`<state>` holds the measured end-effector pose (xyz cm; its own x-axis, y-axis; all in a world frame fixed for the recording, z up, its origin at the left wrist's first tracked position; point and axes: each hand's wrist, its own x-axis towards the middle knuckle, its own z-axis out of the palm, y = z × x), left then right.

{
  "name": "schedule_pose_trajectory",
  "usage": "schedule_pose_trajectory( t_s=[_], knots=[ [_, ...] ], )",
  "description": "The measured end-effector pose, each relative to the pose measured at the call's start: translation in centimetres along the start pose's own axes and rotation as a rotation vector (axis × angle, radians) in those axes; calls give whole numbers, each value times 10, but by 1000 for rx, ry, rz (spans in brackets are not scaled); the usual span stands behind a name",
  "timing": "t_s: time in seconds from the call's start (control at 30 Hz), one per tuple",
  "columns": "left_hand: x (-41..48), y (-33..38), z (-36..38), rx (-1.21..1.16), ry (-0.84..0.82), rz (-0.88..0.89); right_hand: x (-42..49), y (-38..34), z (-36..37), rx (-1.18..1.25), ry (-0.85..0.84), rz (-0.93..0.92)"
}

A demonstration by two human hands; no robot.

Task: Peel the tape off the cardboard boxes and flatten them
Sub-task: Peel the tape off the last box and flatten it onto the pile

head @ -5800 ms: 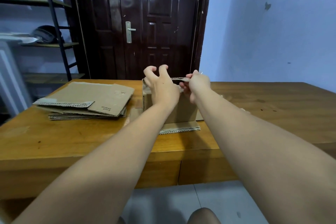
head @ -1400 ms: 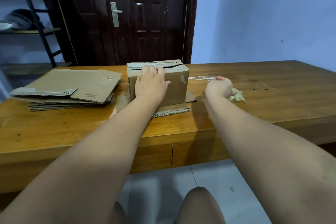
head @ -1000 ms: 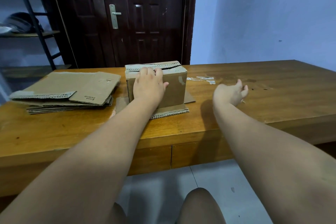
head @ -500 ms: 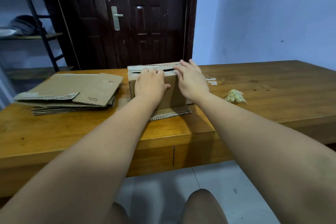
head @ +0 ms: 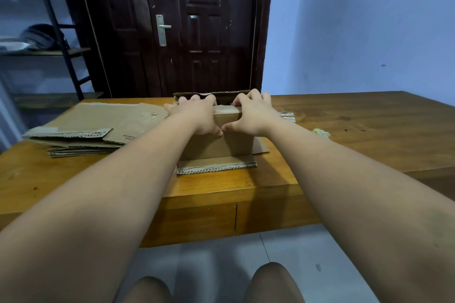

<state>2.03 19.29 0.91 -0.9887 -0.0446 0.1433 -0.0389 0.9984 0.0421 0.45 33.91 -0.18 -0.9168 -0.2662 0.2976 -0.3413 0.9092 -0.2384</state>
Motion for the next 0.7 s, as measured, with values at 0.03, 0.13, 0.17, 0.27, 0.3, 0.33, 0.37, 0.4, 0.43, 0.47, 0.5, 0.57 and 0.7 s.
schedule_pose_trajectory(
  t_s=[0.03,0.13,0.17,0.27,0.3,0.33,0.37,0.4,0.43,0.47,0.5,0.57,0.7],
  knots=[
    [-1,0,1,-12,16,0,0,-2,-1,-25,8,0],
    [-3,-3,3,-57,113,35,0,-5,-7,-59,39,-18],
    [-6,-3,3,-58,157,54,-1,-6,-9,-65,47,-24],
    [-14,-4,3,-57,295,108,-3,-7,-14,-82,45,-17],
    [-15,-6,2,-102,316,120,-4,-7,-15,-68,32,-5],
    [-17,-8,0,-174,324,134,-6,-7,-16,-45,21,9],
    [-19,-10,-4,-262,326,151,-7,-6,-17,-23,15,22],
    [-22,-12,-11,-357,330,157,-9,-7,-18,-11,18,28],
    [-25,-12,-18,-475,328,143,-10,-7,-19,-16,36,28],
    [-29,-11,-26,-612,324,100,-11,-8,-20,-34,68,18],
    [-31,-12,-33,-742,320,30,-12,-9,-21,-51,102,7],
    [-30,-18,-39,-935,324,-130,-14,-11,-22,-39,123,2],
    [-28,-29,-35,-999,246,-303,-19,-11,-30,161,47,-7]
  ],
)
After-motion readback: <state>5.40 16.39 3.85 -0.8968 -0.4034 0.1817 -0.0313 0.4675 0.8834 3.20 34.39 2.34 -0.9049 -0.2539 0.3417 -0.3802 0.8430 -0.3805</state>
